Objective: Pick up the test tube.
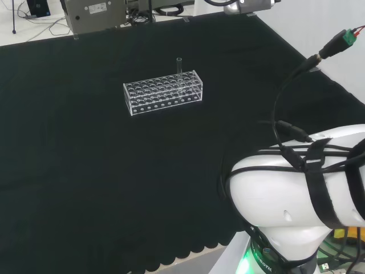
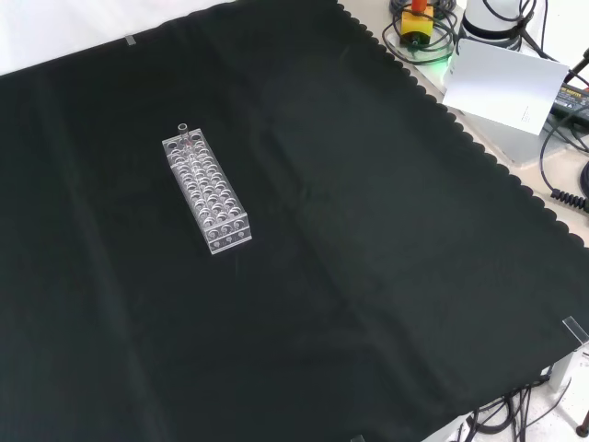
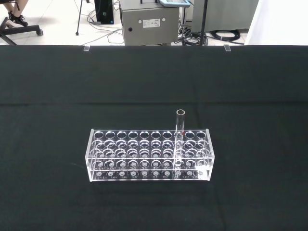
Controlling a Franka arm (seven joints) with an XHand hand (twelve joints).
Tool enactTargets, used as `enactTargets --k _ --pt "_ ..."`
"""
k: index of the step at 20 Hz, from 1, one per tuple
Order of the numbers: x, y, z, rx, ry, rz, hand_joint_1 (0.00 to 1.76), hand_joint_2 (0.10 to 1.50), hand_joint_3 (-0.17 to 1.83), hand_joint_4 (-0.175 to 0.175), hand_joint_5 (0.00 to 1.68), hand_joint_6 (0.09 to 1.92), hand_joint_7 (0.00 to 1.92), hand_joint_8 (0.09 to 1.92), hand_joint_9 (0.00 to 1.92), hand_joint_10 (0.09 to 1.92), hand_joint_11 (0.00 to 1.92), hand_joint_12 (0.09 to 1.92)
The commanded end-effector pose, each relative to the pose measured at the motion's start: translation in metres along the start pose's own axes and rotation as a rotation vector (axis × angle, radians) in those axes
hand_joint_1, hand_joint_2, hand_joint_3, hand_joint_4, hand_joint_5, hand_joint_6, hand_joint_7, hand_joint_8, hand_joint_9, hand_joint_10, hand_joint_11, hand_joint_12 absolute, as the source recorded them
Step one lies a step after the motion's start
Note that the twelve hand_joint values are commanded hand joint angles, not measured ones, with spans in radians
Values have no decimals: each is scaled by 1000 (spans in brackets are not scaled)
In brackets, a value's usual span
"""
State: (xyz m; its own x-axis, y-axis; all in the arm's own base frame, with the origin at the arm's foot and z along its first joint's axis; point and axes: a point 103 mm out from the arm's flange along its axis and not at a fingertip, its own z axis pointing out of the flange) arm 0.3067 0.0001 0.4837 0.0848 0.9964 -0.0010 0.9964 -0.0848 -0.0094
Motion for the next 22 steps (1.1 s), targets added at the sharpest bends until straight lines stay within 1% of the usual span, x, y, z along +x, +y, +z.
enactTargets --k 1,2,4,6,9,12,19,22 --pt "1 1 1 -6 -8 -1 532 897 169 1 34 87 0 246 11 468 0 1193" --pt "0 1 2 -12 -4 1 531 920 181 -2 17 87 0 175 5 399 0 1132" --pt "0 2 2 -16 -2 1 531 937 190 -4 4 87 0 123 0 346 0 1084" --pt "1 6 3 -8 1 -1 532 940 193 -5 2 87 0 116 0 341 0 1071" --pt "4 23 7 14 10 -14 534 939 194 -7 8 87 0 146 0 367 0 1099" --pt "8 39 13 18 22 -37 547 934 198 -13 34 87 0 270 0 453 0 1197" --pt "16 80 33 47 49 -86 615 912 228 -39 140 87 22 692 1 822 0 1446" --pt "16 99 42 72 42 -89 643 905 240 -52 187 87 66 764 23 893 0 1486"
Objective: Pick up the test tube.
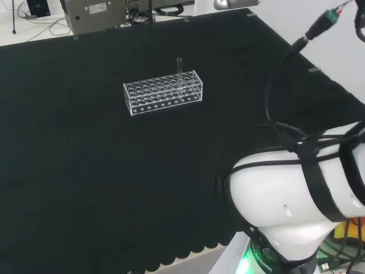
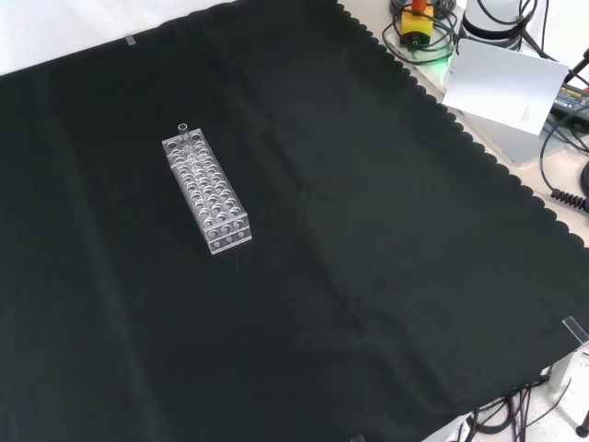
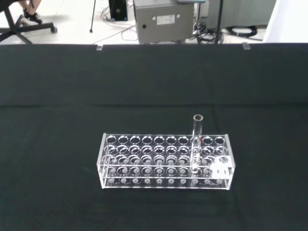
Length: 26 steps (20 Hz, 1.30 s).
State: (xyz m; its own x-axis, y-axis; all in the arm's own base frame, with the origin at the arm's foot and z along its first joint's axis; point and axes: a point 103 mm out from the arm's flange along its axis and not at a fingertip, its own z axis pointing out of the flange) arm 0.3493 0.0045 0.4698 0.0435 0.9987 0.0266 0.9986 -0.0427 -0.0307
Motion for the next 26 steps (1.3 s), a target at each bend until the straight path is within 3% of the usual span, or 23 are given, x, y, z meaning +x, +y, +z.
enactTargets --k 1,15,26 --pt "4 64 30 61 11 -46 648 905 243 -55 198 87 75 774 29 901 0 1491" --pt "-18 147 90 216 -48 -8 687 896 270 -72 268 87 102 813 77 930 0 1536" --pt "-43 187 141 247 23 53 809 826 402 -102 378 111 344 849 302 901 113 1556"
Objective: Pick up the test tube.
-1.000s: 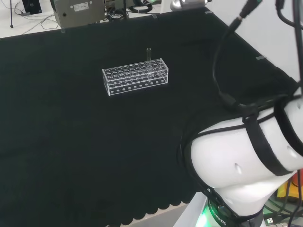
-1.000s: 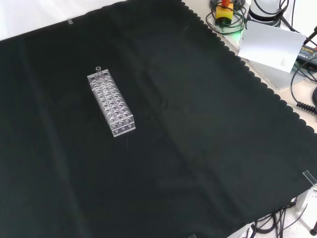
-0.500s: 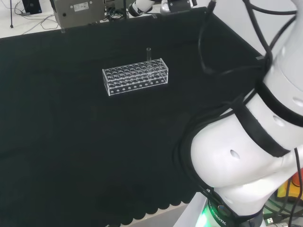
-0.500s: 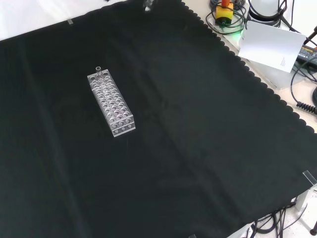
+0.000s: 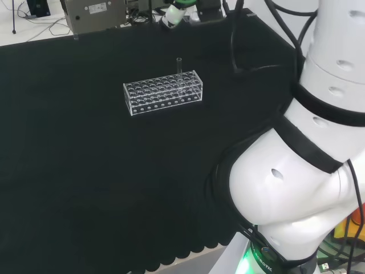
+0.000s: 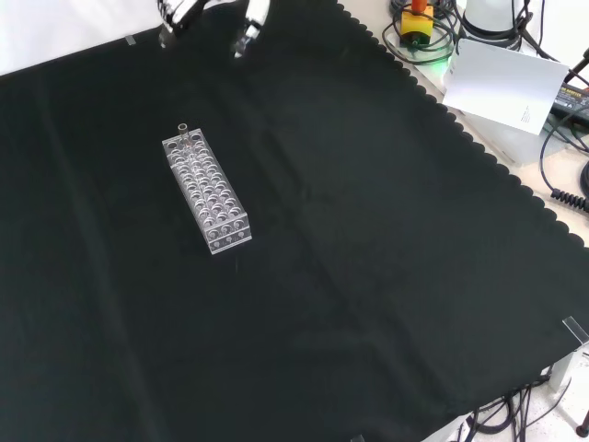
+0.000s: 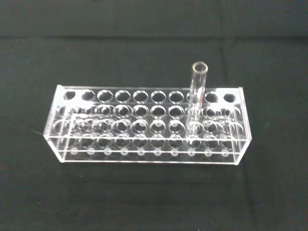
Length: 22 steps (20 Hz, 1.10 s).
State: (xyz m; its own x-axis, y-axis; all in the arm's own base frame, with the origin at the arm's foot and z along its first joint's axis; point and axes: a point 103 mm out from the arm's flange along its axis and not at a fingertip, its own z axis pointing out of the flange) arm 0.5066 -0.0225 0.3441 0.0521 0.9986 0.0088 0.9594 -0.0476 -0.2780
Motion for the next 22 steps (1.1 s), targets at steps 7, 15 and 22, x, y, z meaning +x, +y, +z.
enactTargets --k 7,15,22 --pt "-25 54 32 36 58 40 860 765 533 -138 402 508 555 856 482 851 216 1517" --pt "-25 74 59 95 54 47 908 745 572 -154 410 696 634 879 554 846 268 1500" --pt "-28 95 80 126 32 63 947 729 605 -159 420 740 643 887 569 843 289 1491"
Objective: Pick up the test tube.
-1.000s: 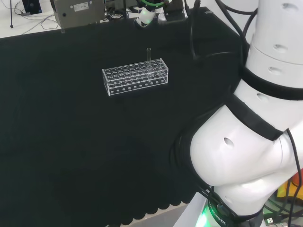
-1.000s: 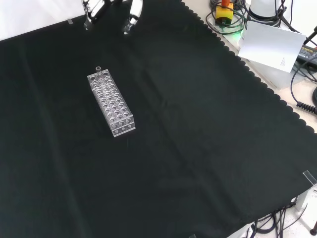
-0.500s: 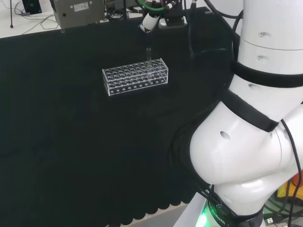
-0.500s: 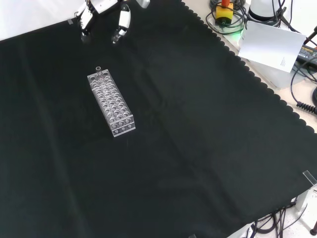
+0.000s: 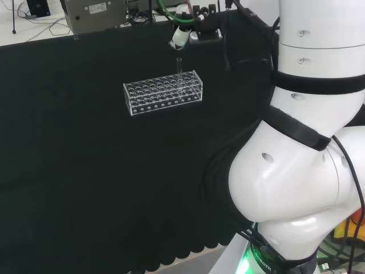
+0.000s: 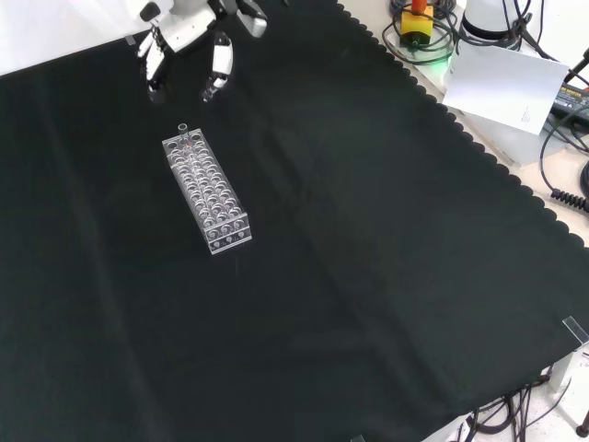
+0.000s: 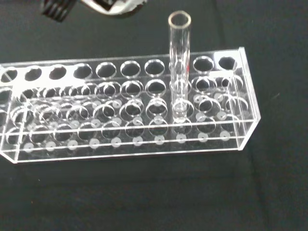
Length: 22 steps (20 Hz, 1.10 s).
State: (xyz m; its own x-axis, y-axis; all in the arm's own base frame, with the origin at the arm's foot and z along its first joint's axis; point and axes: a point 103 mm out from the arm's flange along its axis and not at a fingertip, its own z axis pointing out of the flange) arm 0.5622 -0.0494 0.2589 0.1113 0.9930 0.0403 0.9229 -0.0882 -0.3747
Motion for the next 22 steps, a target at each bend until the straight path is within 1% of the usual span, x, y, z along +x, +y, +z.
enactTargets --k 1,5,12,17,22 --pt "-4 22 14 29 -20 20 950 726 611 -159 420 745 643 889 570 843 290 1489" --pt "-10 37 22 49 -31 40 961 716 636 -160 418 763 642 893 572 843 293 1490" --pt "-21 52 33 71 -24 63 975 708 651 -161 418 774 638 896 576 845 297 1490" --pt "-22 52 42 87 -10 58 981 706 658 -161 418 778 643 901 586 847 302 1488" --pt "-18 48 49 93 5 46 988 702 665 -162 423 784 660 906 603 848 306 1487"
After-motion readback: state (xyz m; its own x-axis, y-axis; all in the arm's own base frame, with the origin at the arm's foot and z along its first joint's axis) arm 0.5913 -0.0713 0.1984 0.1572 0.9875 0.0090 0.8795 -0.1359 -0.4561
